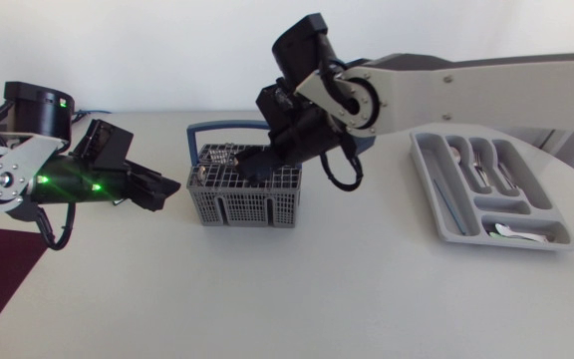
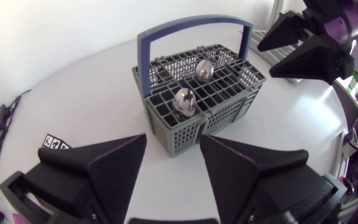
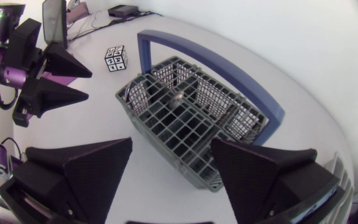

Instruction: Transfer all utensils from the basket to the drawer tray.

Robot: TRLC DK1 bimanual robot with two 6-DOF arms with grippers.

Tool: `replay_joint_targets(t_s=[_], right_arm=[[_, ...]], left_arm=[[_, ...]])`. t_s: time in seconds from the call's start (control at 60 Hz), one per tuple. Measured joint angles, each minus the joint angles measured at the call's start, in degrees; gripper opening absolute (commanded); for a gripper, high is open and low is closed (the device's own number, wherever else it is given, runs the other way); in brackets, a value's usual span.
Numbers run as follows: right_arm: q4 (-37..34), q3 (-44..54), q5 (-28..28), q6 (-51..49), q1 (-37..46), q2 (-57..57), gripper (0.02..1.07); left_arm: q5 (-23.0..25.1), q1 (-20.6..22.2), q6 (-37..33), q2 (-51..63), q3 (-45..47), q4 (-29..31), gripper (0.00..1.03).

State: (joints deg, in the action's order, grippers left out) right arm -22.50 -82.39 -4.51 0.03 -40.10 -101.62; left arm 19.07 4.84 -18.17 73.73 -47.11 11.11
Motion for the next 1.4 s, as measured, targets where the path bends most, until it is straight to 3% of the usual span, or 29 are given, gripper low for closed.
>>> replay_joint_targets(t_s=[0.1,0.533,0.733,1.25,1.4], right_arm=[[0.02,-3.56,-0.24,1.14,-1.16,-4.09,0.86],[0.17,-14.64,-1.79,4.68,-3.72,-15.23,0.62],[0.20,-18.69,-3.19,5.22,-4.81,-18.38,0.60],[0.50,-22.18,-5.20,6.45,-5.55,-22.34,0.14],[1.11,-22.82,-5.81,6.86,-5.55,-23.52,0.12]], left_arm=[[0.68,-0.68,-0.37,1.33,0.20,-1.31,0.61],[3.19,-2.19,-1.42,5.60,1.33,-5.95,0.61],[4.57,-2.99,-1.97,6.14,1.33,-6.78,0.61],[7.32,-4.57,-2.91,6.58,2.89,-8.70,0.61],[7.50,-4.57,-2.91,6.60,3.37,-8.70,0.61]])
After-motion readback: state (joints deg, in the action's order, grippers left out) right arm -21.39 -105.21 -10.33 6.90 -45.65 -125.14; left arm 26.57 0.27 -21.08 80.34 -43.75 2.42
